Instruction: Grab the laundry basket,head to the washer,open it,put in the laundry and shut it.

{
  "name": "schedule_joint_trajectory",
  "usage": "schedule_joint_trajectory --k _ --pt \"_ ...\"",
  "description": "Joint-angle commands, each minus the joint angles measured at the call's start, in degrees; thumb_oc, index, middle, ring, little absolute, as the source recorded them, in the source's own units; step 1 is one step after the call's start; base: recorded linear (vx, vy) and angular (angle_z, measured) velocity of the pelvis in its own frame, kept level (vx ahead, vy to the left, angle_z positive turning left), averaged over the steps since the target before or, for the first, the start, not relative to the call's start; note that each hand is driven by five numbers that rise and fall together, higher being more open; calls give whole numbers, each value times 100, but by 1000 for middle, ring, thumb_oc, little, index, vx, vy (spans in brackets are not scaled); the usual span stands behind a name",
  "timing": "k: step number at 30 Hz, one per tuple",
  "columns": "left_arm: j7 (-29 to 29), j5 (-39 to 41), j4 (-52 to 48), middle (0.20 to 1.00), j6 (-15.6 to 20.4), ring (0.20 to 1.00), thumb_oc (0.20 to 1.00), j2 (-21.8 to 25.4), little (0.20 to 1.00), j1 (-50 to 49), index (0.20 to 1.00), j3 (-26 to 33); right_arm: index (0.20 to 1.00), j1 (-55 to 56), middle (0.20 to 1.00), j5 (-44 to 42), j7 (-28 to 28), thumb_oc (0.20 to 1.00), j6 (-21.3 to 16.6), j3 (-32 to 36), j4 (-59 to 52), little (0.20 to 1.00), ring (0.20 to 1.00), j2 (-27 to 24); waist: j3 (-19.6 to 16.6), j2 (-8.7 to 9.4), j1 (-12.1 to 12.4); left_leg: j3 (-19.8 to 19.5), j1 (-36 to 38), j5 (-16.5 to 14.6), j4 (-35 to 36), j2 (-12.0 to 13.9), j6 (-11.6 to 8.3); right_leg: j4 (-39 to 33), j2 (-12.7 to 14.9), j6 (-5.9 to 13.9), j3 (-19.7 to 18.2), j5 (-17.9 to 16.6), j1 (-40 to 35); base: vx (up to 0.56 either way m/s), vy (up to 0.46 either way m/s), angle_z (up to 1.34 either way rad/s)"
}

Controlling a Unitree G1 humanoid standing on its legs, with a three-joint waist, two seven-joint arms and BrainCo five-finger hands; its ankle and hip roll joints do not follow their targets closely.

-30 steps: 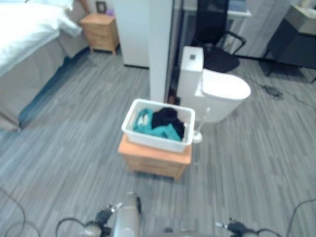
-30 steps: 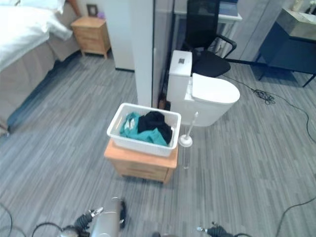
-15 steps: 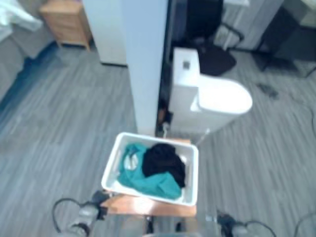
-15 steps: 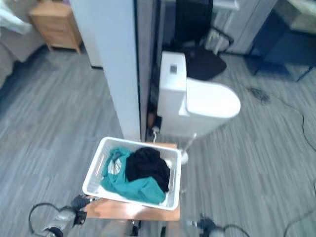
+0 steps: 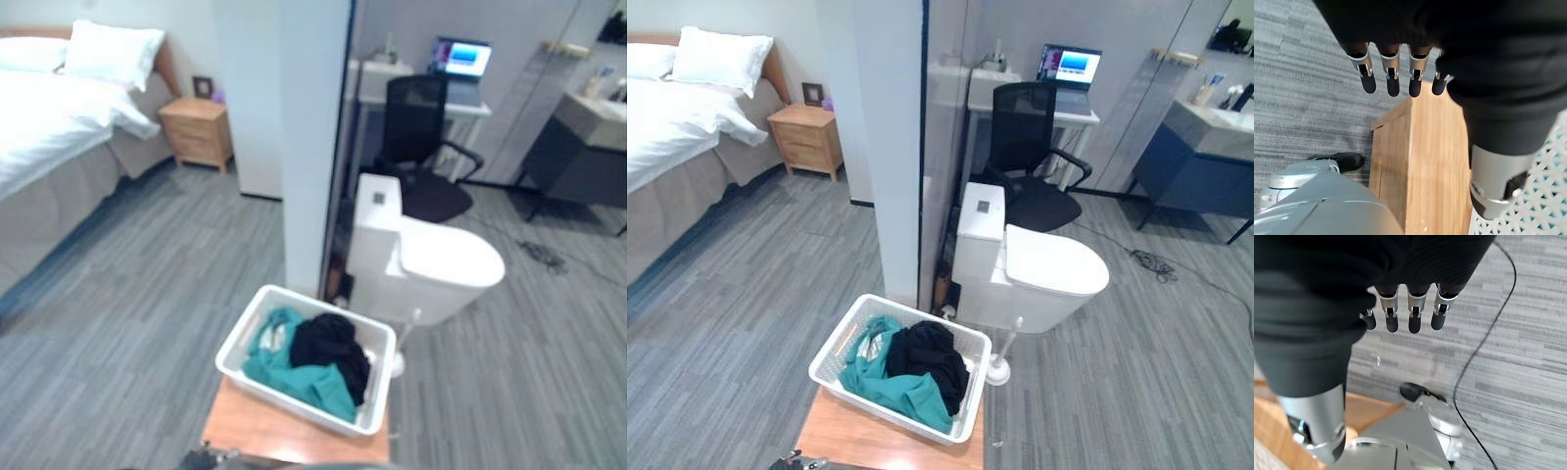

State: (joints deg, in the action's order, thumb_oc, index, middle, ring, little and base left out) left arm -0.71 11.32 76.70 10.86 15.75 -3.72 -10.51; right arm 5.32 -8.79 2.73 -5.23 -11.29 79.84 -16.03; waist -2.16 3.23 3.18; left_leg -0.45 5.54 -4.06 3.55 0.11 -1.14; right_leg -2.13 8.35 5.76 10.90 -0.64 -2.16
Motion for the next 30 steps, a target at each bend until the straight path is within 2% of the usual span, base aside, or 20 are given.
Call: schedule_joint_trajectory --k 1,10,13,15,16,20,24,26,29,30 --pt "65 -6 187 1000 193 1000 1000 21 1000 511 1000 230 1000 -223 1000 -113 24 1000 -115 161 79 1000 1000 -105 208 -108 57 -226 -56 330 37 60 28 -276 51 158 -49 -294 -399 46 -25 -11" --pt "119 342 489 1000 139 1000 1000 80 1000 331 1000 803 1000 -49 1000 -616 126 1000 -163 698 404 1000 1000 -100 106 -202 27 -155 111 327 129 162 -47 -287 7 145 -85 -156 -508 14 -7 -2" --pt "175 848 409 1000 130 1000 1000 156 1000 414 1000 1065 1000 -94 1000 -1115 134 1000 -223 1070 398 1000 1000 -253 82 -266 -46 -91 111 340 145 194 -72 -287 -7 142 -132 -147 -486 -3 3 -1" --pt "211 915 336 1000 103 1000 1000 271 1000 444 1000 1152 1000 -144 1000 -1359 137 1000 -183 1317 564 1000 1000 -381 62 -295 -59 -78 105 337 145 203 -82 -287 -13 145 -150 -145 -476 -10 2 -8" --pt "153 793 560 1000 42 1000 1000 408 1000 528 1000 1205 1000 -232 1000 -1669 189 1000 -144 1535 706 1000 1000 -489 24 -310 -67 -58 99 329 145 217 -94 -287 -18 145 -167 -132 -472 1 2 -7" --pt "335 973 1078 1000 -178 1000 1000 602 1000 753 1000 1314 1000 -433 1000 -1749 186 1000 -93 1642 702 1000 1000 -699 -33 -355 -122 6 106 314 145 228 -113 -287 -32 150 -195 -124 -465 7 7 -6" --pt "576 1396 1140 1000 -327 1000 1000 1029 1000 1010 1000 1523 1000 -617 1000 -1682 134 1000 -124 1525 140 1000 1000 -868 -52 -417 -169 56 64 316 145 236 -127 -287 -27 160 -238 -146 -417 -1 12 -9" --pt "586 1414 1112 1000 -331 1000 1000 1085 1000 1052 1000 1523 1000 -617 1000 -1660 106 1000 -135 1501 -59 1000 1000 -856 -52 -418 -177 65 47 316 145 237 -127 -287 -27 163 -248 -151 -397 0 0 0" --pt "556 1431 707 1000 -293 1000 1000 1180 1000 1156 1000 1293 1000 -528 1000 -1536 5 1000 -183 1244 -1240 1000 1000 -795 -15 -435 -218 91 0 326 145 242 -117 -287 -22 179 -282 -180 -334 -1 5 -1" --pt "554 1431 703 1000 -295 1000 1000 1180 1000 1152 1000 1292 1000 -518 1000 -1533 0 1000 -176 1247 -1253 1000 1000 -792 -18 -434 -217 92 1 326 145 242 -117 -287 -22 179 -282 -180 -334 -8 23 -5"
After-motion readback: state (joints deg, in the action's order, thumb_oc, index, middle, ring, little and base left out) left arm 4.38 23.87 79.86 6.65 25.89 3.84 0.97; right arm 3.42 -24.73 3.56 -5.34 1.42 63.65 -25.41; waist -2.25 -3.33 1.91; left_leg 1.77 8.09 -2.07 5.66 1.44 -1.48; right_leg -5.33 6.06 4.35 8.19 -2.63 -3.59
